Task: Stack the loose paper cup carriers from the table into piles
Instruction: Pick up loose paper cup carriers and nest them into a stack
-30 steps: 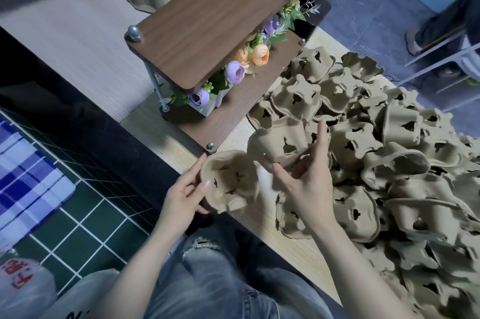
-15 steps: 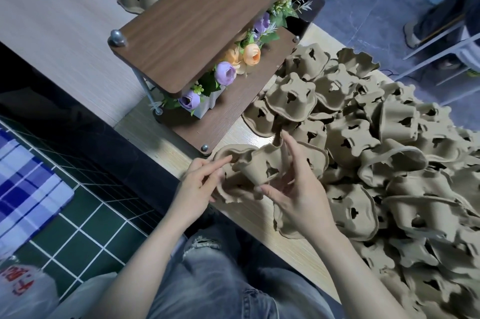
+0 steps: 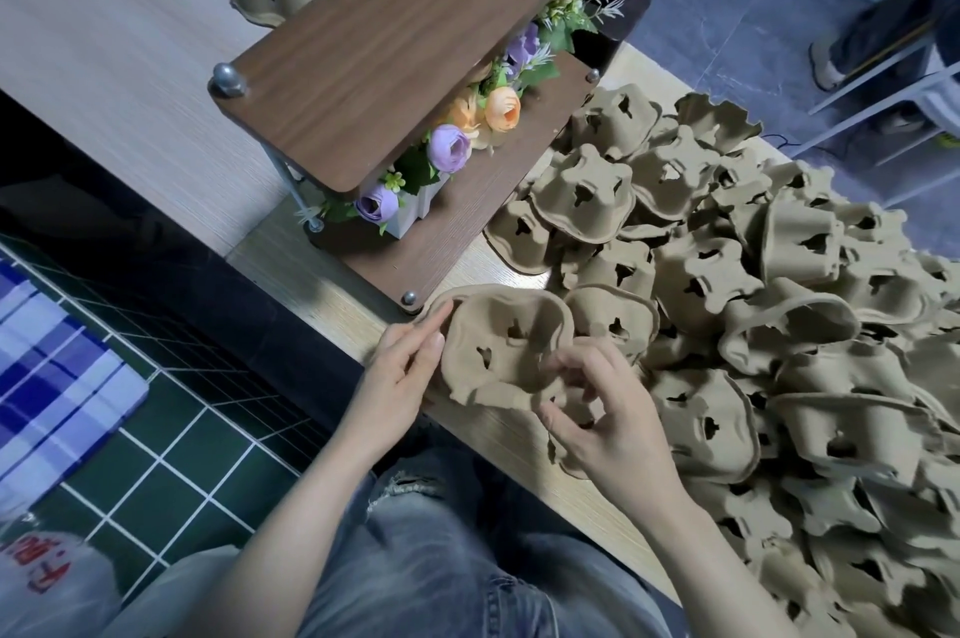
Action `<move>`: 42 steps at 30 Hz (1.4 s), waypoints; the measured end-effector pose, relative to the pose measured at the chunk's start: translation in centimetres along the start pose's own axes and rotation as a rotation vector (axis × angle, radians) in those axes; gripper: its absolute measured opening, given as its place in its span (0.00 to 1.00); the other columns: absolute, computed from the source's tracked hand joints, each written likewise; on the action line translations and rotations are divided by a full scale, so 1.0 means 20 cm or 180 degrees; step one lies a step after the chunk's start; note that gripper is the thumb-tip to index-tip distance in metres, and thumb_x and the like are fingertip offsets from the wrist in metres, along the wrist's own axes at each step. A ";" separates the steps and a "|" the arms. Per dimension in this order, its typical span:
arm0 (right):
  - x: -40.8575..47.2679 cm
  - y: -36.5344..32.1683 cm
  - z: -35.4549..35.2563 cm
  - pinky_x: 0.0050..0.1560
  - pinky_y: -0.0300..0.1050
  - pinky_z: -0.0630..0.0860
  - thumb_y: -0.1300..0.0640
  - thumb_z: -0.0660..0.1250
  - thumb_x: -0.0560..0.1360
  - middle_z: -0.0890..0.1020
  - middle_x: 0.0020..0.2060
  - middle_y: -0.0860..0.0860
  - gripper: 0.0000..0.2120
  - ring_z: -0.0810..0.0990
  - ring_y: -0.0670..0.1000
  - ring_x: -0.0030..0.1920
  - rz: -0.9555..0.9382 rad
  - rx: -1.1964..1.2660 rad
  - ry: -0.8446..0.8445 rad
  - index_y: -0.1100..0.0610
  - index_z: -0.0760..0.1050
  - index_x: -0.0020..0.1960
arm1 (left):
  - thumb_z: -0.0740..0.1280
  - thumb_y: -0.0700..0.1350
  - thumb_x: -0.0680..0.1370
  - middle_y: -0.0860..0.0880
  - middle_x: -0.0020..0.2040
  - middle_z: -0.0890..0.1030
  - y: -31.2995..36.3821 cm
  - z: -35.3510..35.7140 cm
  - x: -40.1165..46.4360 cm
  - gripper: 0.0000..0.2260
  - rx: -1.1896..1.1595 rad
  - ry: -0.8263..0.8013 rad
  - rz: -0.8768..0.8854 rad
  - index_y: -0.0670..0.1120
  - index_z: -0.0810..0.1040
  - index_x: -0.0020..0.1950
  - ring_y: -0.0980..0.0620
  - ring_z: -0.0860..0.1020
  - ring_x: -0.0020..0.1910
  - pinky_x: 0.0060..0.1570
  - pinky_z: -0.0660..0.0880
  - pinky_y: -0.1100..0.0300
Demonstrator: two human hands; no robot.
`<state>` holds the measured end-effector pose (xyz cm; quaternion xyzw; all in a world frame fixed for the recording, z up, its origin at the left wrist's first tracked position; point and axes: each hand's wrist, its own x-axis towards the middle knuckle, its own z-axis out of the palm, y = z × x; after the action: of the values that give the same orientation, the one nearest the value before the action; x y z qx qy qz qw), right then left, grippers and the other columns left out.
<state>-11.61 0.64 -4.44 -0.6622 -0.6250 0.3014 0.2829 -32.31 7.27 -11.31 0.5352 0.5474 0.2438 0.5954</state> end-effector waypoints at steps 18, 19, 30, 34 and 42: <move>0.01 0.07 0.11 0.52 0.48 0.77 0.63 0.69 0.73 0.77 0.57 0.43 0.23 0.75 0.46 0.55 0.0036 -0.0697 -0.0087 0.46 0.74 0.65 | 0.61 0.62 0.75 0.47 0.58 0.74 0.01 -0.04 0.04 0.19 -0.0257 -0.0147 -0.0013 0.79 0.65 0.65 0.46 0.76 0.54 0.53 0.77 0.42; 0.02 0.07 0.12 0.53 0.48 0.76 0.63 0.69 0.74 0.76 0.58 0.44 0.24 0.74 0.46 0.57 0.0018 -0.0718 -0.0096 0.46 0.73 0.66 | 0.63 0.63 0.76 0.45 0.59 0.73 0.01 -0.04 0.04 0.20 -0.0250 -0.0167 -0.0041 0.78 0.64 0.66 0.42 0.76 0.52 0.50 0.78 0.43; -0.02 0.13 -0.02 0.58 0.30 0.69 0.64 0.67 0.73 0.75 0.62 0.47 0.24 0.73 0.44 0.61 0.0332 -0.0488 0.0650 0.51 0.74 0.68 | 0.67 0.46 0.79 0.39 0.60 0.76 -0.01 -0.02 0.06 0.26 -0.0419 -0.0040 -0.0130 0.78 0.67 0.63 0.52 0.72 0.38 0.36 0.80 0.55; 0.05 0.17 -0.13 0.48 0.41 0.76 0.55 0.71 0.74 0.74 0.58 0.44 0.23 0.76 0.43 0.44 0.0786 -0.0538 0.0884 0.50 0.72 0.69 | 0.68 0.43 0.79 0.47 0.62 0.77 -0.01 0.00 0.06 0.25 -0.0505 0.0112 -0.0132 0.72 0.67 0.65 0.52 0.76 0.40 0.32 0.78 0.58; 0.24 0.21 -0.20 0.43 0.47 0.77 0.35 0.70 0.69 0.67 0.67 0.47 0.37 0.80 0.54 0.50 0.1407 -0.1680 -0.0007 0.46 0.62 0.72 | 0.68 0.66 0.66 0.60 0.51 0.71 0.01 0.01 0.06 0.33 0.0193 0.0231 -0.0238 0.79 0.58 0.68 0.42 0.76 0.43 0.42 0.80 0.41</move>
<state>-5.76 5.22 -5.19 -0.8316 -0.5232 0.1840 0.0289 -31.62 8.35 -11.62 0.5230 0.5954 0.2239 0.5673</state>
